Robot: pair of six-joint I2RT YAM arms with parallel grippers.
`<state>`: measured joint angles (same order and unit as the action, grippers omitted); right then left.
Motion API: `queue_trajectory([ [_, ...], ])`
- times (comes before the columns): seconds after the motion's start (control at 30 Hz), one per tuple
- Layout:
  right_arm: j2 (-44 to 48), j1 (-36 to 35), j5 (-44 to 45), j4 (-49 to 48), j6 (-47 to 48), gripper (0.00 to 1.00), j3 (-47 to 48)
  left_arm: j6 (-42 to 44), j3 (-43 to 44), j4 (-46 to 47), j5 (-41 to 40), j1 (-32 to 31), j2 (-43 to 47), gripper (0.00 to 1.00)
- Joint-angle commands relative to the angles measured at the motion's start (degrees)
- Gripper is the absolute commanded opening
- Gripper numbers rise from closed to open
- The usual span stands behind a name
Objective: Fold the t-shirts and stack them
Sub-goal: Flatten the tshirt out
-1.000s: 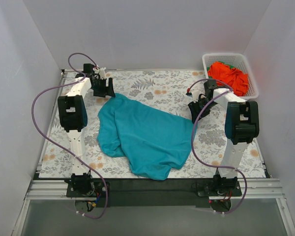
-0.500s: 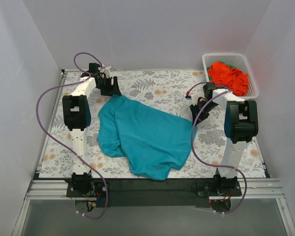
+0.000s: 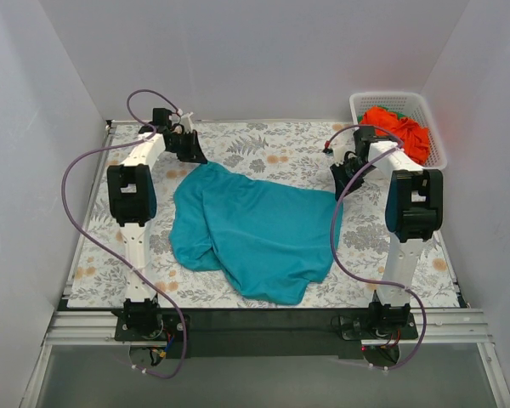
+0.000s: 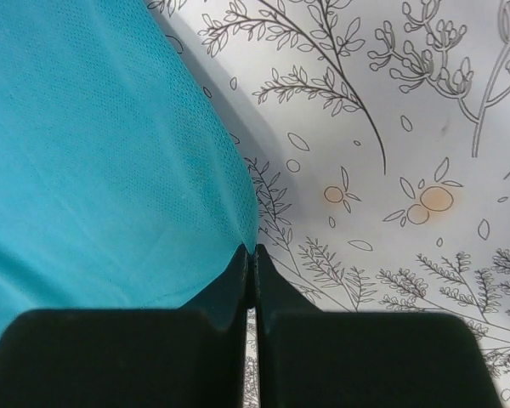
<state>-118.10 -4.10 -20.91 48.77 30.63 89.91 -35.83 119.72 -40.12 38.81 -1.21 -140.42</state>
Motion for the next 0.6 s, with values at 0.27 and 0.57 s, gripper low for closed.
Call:
queue_trajectory([
  [0.27, 11.84, 0.76, -2.47, 3.69, 5.13, 0.01, -7.55, 48.71, -38.47, -15.23, 10.59, -1.42, 40.55, 0.00],
  [0.57, 17.03, 0.14, -6.07, 6.77, 10.76, 0.01, -19.41, 66.16, -68.13, -14.90, -1.54, -1.07, 65.44, 0.42],
])
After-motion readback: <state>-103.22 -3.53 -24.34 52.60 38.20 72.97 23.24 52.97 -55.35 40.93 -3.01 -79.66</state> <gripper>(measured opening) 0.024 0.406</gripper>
